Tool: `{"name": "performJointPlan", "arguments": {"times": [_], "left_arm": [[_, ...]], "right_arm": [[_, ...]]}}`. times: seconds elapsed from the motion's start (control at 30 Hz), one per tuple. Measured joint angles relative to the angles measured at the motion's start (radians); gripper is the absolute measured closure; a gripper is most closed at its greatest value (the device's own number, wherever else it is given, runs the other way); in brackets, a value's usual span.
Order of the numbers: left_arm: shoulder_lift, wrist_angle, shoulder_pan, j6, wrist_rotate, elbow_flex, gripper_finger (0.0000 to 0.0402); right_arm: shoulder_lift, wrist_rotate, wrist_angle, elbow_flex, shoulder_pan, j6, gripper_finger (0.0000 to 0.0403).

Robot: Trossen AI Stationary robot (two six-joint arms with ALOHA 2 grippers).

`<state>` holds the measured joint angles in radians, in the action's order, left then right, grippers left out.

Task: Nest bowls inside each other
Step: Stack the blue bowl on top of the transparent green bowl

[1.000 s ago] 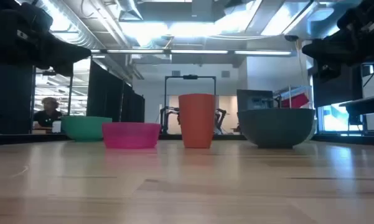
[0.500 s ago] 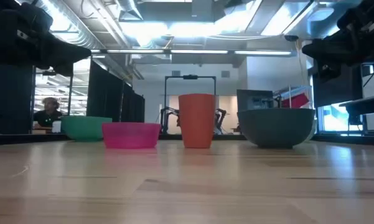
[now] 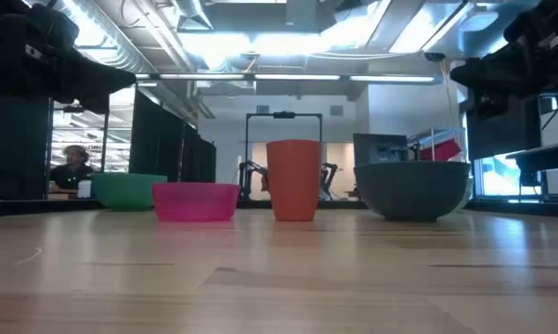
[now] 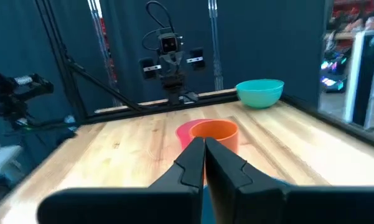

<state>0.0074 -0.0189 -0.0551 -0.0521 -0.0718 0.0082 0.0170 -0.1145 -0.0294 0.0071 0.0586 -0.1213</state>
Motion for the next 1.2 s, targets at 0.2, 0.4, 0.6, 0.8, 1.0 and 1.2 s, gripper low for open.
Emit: {"name": "performJointPlan", "arguments": {"times": [0.2,0.4,0.6,0.8,1.0,1.2], "left_arm": [[0.0,0.0,0.0,0.0,0.0,0.0,0.0402],[0.0,0.0,0.0,-0.021,-0.003,0.0,0.0402],[0.0,-0.047,-0.013,0.108,-0.01,0.0,0.0402],[0.0,-0.112,-0.032,0.321,-0.015,0.001,0.0402],[0.0,-0.154,-0.06,0.528,-0.02,0.001,0.0402],[0.0,-0.145,-0.079,0.629,-0.02,0.001,0.0402]], "right_arm": [[0.0,0.0,0.0,0.0,0.0,-0.001,0.0403],[0.0,0.001,-0.005,0.0,0.0,-0.006,0.0403],[0.0,0.0,-0.053,0.0,0.0,-0.052,0.0403],[0.0,-0.001,-0.101,0.0,0.0,-0.099,0.0403],[0.001,-0.178,-0.158,0.0,0.0,-0.261,0.0403],[0.041,-0.332,-0.144,0.046,-0.036,-0.45,0.0403]]}}
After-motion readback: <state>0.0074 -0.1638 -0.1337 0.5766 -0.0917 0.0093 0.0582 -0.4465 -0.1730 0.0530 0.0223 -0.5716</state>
